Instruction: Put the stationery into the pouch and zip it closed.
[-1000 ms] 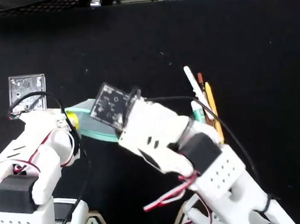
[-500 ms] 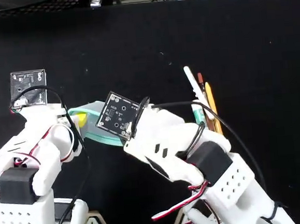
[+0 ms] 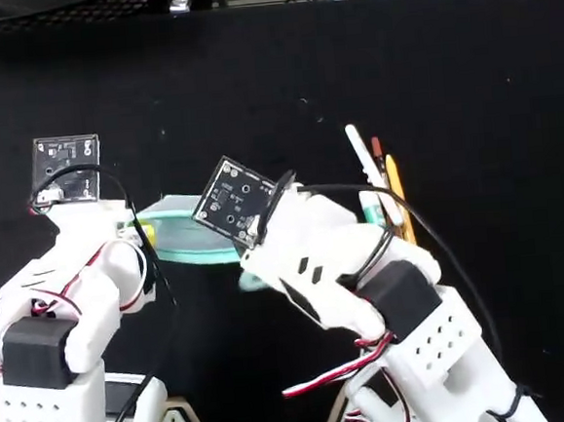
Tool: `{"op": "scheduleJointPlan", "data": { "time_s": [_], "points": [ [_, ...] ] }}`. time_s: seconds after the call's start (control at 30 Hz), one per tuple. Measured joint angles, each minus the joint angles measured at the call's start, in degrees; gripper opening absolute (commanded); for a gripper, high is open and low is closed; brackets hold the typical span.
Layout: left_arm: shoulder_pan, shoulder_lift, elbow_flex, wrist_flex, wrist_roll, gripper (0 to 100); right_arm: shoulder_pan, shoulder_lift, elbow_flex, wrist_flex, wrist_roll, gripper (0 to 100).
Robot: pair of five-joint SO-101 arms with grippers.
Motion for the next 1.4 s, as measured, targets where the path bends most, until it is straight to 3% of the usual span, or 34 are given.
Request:
{"op": "scheduleJointPlan", "data": {
  "time_s": [0.37,0.47,0.57,0.63,0.83,1.17,1.27,1.4],
  "points": [
    [-0.18,0.09,0.0,0.0,-0.09,3,0.62,3.87,2.29,-8.18,-3.25,2.1],
    [-0.18,0.09,0.44,-0.44,-0.09,3,-0.18,3.96,2.2,-7.74,-4.48,11.7],
    [-0.44,-0.26,2.9,-2.73,-0.09,3,-2.99,4.04,1.05,-3.52,-4.92,24.9],
    [-0.44,-0.26,4.31,-4.04,-0.09,3,-5.1,2.99,-0.44,0.44,-4.84,28.3],
    [-0.35,-0.18,4.92,-5.27,-0.09,3,-10.29,-3.08,-6.42,10.81,-4.75,23.9],
    [-0.35,-0.26,4.92,-5.36,-0.09,3,-10.2,-14.95,-25.85,21.8,-4.75,23.7],
    [-0.35,-0.26,4.92,-5.36,-0.09,3,-2.55,-15.03,-25.32,21.8,-4.75,23.6],
    [-0.35,-0.26,5.1,-5.36,-0.09,3,15.21,-11.87,-16.09,15.65,-4.75,17.5]
  ]
}}
